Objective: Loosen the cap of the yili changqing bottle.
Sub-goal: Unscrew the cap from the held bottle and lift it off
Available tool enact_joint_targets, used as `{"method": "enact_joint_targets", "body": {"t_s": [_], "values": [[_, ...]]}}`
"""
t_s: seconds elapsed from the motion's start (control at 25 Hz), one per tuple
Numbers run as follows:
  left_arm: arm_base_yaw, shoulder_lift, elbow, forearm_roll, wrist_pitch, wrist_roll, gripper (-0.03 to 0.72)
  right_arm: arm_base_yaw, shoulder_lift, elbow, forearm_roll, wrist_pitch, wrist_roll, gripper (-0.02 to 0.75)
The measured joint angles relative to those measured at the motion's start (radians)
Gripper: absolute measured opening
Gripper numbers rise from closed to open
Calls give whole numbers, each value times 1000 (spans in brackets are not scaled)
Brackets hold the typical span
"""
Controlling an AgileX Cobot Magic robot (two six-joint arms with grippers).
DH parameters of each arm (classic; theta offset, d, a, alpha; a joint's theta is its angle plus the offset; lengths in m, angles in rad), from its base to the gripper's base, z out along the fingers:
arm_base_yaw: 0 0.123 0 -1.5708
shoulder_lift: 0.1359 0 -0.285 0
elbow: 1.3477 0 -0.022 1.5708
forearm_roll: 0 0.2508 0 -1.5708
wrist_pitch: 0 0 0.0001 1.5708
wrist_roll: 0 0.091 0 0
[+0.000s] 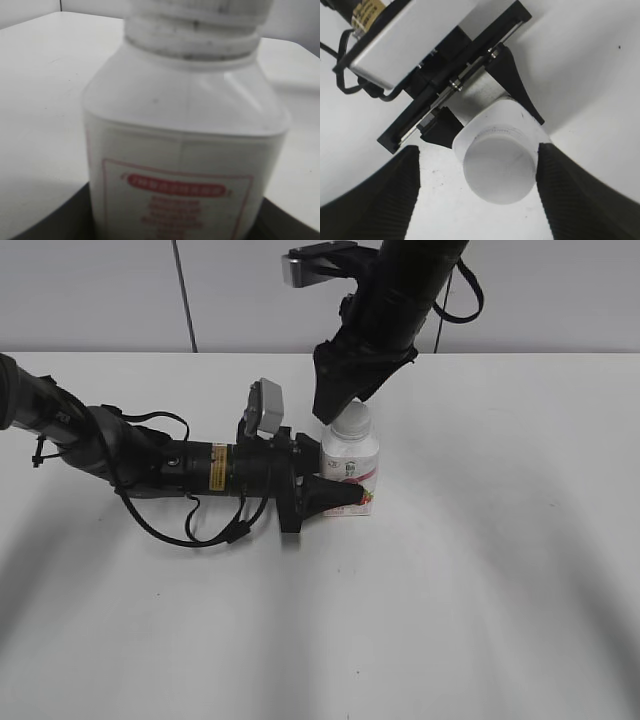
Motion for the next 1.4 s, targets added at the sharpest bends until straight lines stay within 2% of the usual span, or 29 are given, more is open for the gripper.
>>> {"method": "enact_joint_targets", "body": {"t_s": [0.32, 0.6, 0.8, 1.4], "values": [[0, 0, 0, 2, 0, 0, 393, 0, -21, 0, 1, 0, 466, 566], [0, 0, 0, 9, -1, -4, 393, 0, -21, 0, -66, 0, 736, 566], [0, 0, 0, 10, -2, -11, 393, 0, -21, 0, -102, 0, 804, 566], [0, 0, 0, 11, -3, -13, 393, 0, 22, 0, -67, 0, 816, 566]]}}
